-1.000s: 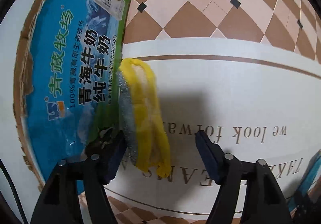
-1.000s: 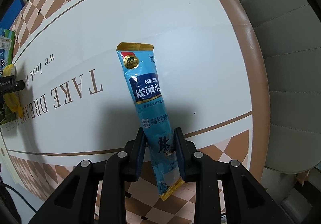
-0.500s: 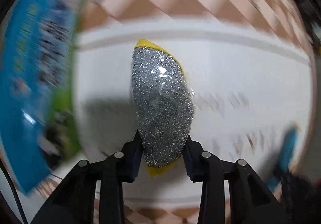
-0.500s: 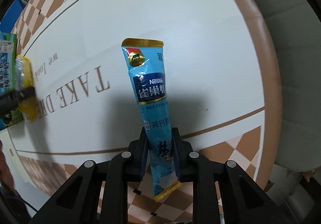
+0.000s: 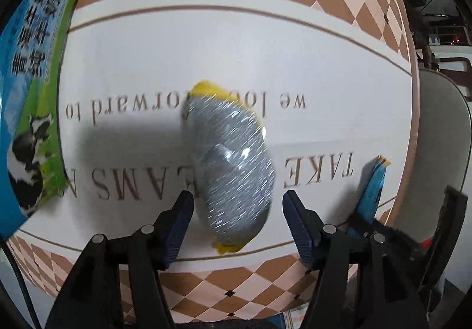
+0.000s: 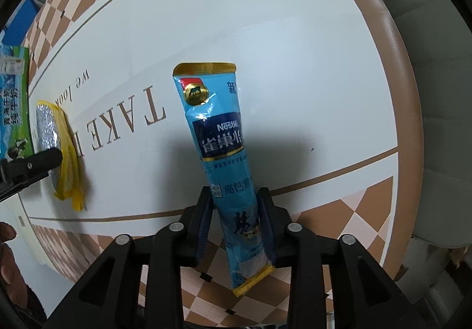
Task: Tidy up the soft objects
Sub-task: 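Carry the foil item and blue tube into the box and open both tools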
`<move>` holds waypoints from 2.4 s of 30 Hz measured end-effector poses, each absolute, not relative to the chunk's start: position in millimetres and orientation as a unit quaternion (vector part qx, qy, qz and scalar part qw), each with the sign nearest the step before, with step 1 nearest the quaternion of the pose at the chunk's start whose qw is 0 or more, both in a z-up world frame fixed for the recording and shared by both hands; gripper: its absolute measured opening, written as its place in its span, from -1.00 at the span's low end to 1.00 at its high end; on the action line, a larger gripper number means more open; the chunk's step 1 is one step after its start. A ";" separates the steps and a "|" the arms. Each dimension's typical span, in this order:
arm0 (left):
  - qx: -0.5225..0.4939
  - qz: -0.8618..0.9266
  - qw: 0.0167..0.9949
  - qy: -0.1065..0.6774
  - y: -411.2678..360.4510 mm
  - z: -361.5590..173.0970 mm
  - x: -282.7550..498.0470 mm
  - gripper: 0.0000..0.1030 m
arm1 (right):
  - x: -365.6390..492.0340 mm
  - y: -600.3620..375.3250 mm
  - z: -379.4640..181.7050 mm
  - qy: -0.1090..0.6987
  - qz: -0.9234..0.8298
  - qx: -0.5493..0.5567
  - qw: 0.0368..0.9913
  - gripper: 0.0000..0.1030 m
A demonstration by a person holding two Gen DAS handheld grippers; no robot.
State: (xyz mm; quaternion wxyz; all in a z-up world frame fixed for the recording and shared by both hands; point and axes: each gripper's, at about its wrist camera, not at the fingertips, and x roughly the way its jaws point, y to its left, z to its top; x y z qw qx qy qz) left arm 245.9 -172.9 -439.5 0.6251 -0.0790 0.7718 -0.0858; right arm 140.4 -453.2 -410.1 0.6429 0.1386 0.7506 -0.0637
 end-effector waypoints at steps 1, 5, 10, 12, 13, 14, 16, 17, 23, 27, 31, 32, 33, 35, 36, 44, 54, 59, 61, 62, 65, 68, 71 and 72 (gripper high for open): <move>-0.077 -0.081 0.625 0.773 -176.1 -441.2 249.6 0.18 | 141.7 -455.9 -408.3 0.751 -0.064 0.140 0.642 -0.27; -0.027 -0.070 0.621 0.780 -194.2 -453.2 251.3 0.18 | 148.6 -457.0 -408.8 0.751 -0.073 0.126 0.644 -0.26; 0.050 -0.078 0.653 0.752 -227.4 -445.8 238.9 -0.15 | 154.8 -425.8 -421.0 0.751 -0.091 0.094 0.648 -0.60; 0.063 -0.079 0.663 0.742 -229.0 -438.8 228.7 -0.17 | 154.2 -420.7 -417.4 0.752 -0.086 0.104 0.645 -0.64; 0.063 -0.083 0.666 0.739 -220.0 -430.5 231.3 -0.17 | 154.2 -417.5 -413.6 0.749 -0.082 0.112 0.648 -0.64; 0.062 -0.090 0.671 0.733 -216.2 -419.2 227.1 -0.17 | 155.0 -412.6 -406.6 0.745 -0.077 0.120 0.651 -0.65; 0.058 -0.099 0.686 0.718 -204.7 -392.8 221.0 -0.17 | 157.3 -402.3 -389.8 0.736 -0.062 0.145 0.658 -0.65; 0.054 -0.105 0.695 0.709 -199.6 -376.3 219.0 -0.17 | 160.1 -393.9 -378.8 0.729 -0.050 0.159 0.663 -0.65; 0.008 -0.100 0.728 0.679 -126.7 -285.0 244.2 -0.17 | 191.0 -318.0 -298.6 0.681 0.033 0.212 0.700 -0.65; -0.031 -0.091 0.727 0.679 -56.3 -262.3 275.7 -0.17 | 222.0 -253.0 -255.8 0.652 0.081 0.227 0.719 -0.65; -0.052 -0.072 0.717 0.691 5.0 -281.2 317.0 -0.17 | 253.3 -182.0 -245.9 0.641 0.095 0.230 0.726 -0.65; -0.052 -0.071 0.712 0.697 13.9 -285.3 332.4 -0.16 | 259.6 -170.9 -247.8 0.641 0.095 0.231 0.726 -0.65; -0.050 -0.075 0.703 0.705 21.9 -289.5 342.4 -0.16 | 266.3 -161.6 -248.6 0.641 0.093 0.230 0.726 -0.65; -0.048 -0.079 0.688 0.719 31.2 -303.5 360.7 -0.16 | 276.3 -137.2 -255.7 0.645 0.087 0.218 0.727 -0.65; -0.047 -0.085 0.680 0.727 32.2 -307.7 369.0 -0.16 | 280.1 -125.8 -261.5 0.648 0.081 0.215 0.727 -0.65; -0.024 -0.113 0.632 0.766 30.6 -350.2 398.7 -0.08 | 298.8 -89.0 -310.2 0.678 0.040 0.200 0.706 -0.63; -0.032 -0.139 0.620 0.771 27.1 -357.3 402.2 0.36 | 294.2 -81.9 -324.4 0.701 0.019 0.180 0.690 0.07; -0.025 -0.135 0.641 0.755 28.9 -343.5 399.5 0.40 | 290.6 -79.7 -316.1 0.697 0.012 0.165 0.697 0.08; -0.023 -0.128 0.655 0.744 34.3 -334.5 395.3 0.40 | 288.9 -78.8 -312.6 0.696 0.010 0.158 0.700 0.08; -0.021 -0.125 0.664 0.737 37.6 -328.5 391.5 0.40 | 287.4 -78.4 -310.8 0.696 0.007 0.153 0.702 0.08; -0.010 -0.107 0.694 0.712 50.2 -311.4 377.2 0.40 | 282.6 -77.6 -303.9 0.690 -0.004 0.124 0.713 0.26; 0.000 -0.082 0.725 0.684 64.6 -295.3 354.8 0.40 | 276.3 -79.7 -295.7 0.682 -0.014 0.099 0.725 0.26; 0.019 -0.051 0.754 0.655 79.0 -281.0 327.6 0.40 | 270.0 -79.3 -290.5 0.677 -0.017 0.077 0.732 0.26; 0.021 -0.041 0.761 0.647 83.9 -277.4 319.4 0.40 | 268.3 -79.8 -288.8 0.676 -0.017 0.072 0.733 0.26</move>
